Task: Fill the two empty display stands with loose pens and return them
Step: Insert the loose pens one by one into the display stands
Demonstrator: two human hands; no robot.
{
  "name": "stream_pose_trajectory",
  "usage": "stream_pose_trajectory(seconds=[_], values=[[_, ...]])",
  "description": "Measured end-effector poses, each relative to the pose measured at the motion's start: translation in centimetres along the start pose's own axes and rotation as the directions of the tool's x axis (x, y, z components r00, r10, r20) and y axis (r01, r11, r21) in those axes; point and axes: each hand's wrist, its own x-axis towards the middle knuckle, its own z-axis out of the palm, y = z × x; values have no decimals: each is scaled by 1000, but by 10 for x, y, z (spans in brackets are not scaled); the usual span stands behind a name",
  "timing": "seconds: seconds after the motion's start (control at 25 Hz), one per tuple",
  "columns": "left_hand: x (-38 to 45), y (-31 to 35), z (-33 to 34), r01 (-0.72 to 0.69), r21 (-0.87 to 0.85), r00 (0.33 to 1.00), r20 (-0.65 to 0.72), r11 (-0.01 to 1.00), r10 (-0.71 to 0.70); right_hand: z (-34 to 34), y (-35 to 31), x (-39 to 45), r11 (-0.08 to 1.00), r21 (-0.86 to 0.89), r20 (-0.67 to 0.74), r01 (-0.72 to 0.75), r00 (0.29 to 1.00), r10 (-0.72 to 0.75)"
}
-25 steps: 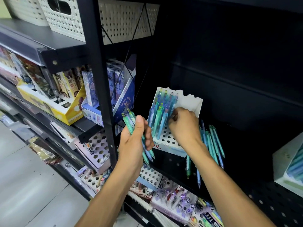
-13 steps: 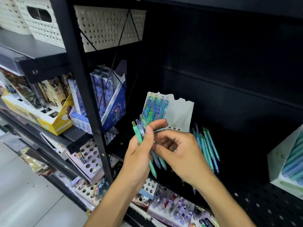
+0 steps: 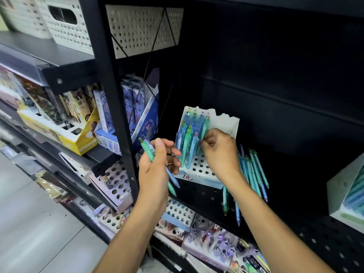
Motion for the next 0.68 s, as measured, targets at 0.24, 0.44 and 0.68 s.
stream_pose_trajectory(seconds=[0.24,0.44,0.68], values=[[-2,1,-3,-42,59,998,38,997,39,-13,-17,-19,971,-231,-77,62,994,-82],[-10,-2,10,-189,143,971,177,972,163,-35,-42,-69,950,237,373,203,884,-282],[-11,-2,16,-295,228,905,378,928,195,-48,-26,-63,948,306,274,89,945,-177]])
